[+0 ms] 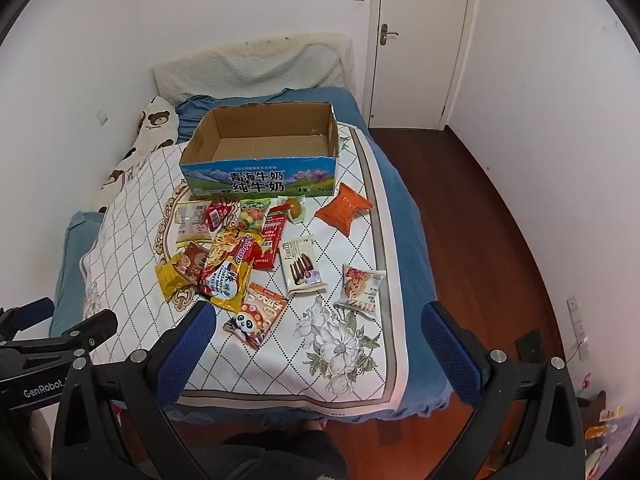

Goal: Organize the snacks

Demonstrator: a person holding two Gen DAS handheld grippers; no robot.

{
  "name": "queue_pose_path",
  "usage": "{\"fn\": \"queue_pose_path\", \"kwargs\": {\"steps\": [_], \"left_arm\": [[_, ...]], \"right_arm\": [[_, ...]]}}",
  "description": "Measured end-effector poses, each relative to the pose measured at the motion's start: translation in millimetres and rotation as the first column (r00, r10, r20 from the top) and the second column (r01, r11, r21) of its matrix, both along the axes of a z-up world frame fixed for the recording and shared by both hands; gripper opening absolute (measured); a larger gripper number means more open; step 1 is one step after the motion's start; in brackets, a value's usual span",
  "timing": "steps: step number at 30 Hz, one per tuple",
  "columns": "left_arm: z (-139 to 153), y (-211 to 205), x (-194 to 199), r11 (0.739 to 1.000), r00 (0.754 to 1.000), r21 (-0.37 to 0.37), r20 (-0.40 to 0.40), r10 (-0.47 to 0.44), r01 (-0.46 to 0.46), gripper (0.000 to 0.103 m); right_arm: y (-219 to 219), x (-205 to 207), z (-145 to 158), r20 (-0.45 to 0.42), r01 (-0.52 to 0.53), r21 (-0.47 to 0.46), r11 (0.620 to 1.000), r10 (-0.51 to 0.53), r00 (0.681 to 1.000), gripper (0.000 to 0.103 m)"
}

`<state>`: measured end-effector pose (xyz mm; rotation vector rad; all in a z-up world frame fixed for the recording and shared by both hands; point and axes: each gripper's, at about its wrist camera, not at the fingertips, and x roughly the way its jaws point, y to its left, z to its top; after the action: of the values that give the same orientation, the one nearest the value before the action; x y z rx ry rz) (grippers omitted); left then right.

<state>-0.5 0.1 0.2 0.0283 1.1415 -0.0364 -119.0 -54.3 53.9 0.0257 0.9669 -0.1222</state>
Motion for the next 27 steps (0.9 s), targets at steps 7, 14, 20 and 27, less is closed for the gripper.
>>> {"fn": "queue_pose_path", "kwargs": {"steps": [7, 14, 20, 27], "left_arm": [[0.5, 1.5, 0.5, 1.000, 1.000, -0.004, -0.007, 0.000, 0.000, 0.103], [9.9, 4.3, -5.6, 1.000, 1.000, -0.004, 0.009, -0.004, 0.004, 0.103], [12.4, 4.5, -8.2, 1.000, 1.000, 0.000, 0.018, -0.007, 0.007, 0.103], [18.5, 4.4, -13.1, 1.000, 0.999, -0.003, 0.030, -0.016, 0.016, 0.103]], "right_arm": [[3.2, -7.4, 3.6, 0.006, 0.000, 0.000, 1.000, 0.000, 1.000, 0.103], [9.9, -12.6, 4.9, 0.006, -0.002, 0.008, 1.000, 0.002, 1.000, 0.103], [5.6, -13.3, 7.8, 0.004, -0.004, 0.019, 1.000, 0.003, 1.000, 0.103], [5.7, -15.0, 9.0, 0.005, -0.004, 0.017, 1.000, 0.004, 1.000, 0.103]]}}
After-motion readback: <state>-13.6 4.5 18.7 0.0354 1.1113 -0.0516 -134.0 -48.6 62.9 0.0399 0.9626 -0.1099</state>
